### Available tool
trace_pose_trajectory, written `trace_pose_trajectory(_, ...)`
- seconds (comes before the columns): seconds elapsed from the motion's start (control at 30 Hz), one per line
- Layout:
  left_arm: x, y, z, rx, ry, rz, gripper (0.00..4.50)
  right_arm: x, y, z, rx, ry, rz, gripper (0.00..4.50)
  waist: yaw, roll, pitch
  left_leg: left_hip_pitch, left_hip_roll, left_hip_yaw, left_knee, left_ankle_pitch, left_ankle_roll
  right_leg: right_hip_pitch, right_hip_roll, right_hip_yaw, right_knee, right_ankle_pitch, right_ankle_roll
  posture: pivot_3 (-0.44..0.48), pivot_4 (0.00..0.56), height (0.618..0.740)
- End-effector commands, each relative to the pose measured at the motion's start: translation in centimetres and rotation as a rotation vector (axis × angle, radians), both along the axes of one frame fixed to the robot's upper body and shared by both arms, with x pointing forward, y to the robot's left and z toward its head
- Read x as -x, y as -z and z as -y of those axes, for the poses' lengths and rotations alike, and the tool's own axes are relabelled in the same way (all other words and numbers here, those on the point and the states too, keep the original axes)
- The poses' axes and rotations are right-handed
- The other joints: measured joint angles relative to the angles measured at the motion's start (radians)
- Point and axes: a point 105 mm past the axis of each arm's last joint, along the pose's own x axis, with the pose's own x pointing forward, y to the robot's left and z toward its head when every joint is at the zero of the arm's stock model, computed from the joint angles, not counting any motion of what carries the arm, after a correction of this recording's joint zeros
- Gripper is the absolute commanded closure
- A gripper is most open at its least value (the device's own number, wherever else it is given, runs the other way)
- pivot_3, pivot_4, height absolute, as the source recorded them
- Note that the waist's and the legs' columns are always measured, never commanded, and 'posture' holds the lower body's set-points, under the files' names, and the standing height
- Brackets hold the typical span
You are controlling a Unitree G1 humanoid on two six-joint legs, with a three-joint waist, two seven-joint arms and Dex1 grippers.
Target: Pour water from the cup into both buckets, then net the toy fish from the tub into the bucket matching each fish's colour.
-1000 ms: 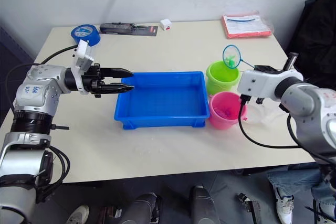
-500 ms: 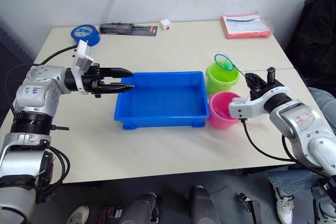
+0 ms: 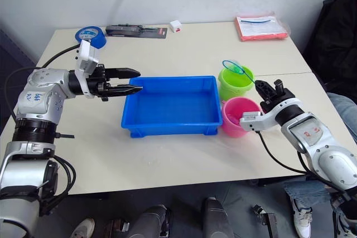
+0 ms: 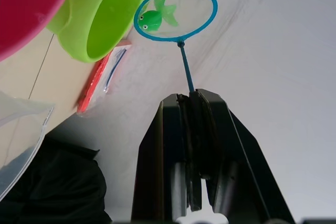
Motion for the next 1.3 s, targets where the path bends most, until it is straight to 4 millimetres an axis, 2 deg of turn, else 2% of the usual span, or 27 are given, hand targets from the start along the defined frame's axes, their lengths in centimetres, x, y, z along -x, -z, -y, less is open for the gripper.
trace_pose_trajectory(0.03, 0.1, -0.9, 0.0, 0.006, -0.001, 0.041, 1.71, 0.2, -1.6, 0.1, 0.042, 0.0, 0.099, 3.7, 0.0, 0.0, 0.0, 0.0, 0.0, 0.0, 0.0, 0.0, 0.0, 0.0, 0.0, 0.0, 0.0, 0.0, 0.0, 0.0, 0.15, 0.737)
trace_pose_trajectory(0.67, 0.0, -1.0, -0.1, 0.006, -0.004, 0.042, 1.71, 0.8, -1.5, 0.6, 0.181, -0.006, 0.169, 3.7, -0.001, 0.0, 0.0, 0.001, 0.0, 0.001, 0.0, 0.0, 0.0, 0.0, 0.001, 0.0, 0.001, 0.0, 0.0, 0.0, 0.15, 0.737)
trace_pose_trajectory(1.3, -0.1, -1.1, 0.0, 0.002, -0.001, 0.047, 1.71, 0.8, -1.3, 1.8, 0.185, 0.028, 0.195, 3.7, -0.001, 0.0, 0.0, 0.001, 0.0, 0.002, 0.0, 0.0, 0.0, 0.0, 0.001, 0.0, 0.001, 0.0, 0.0, 0.0, 0.15, 0.737)
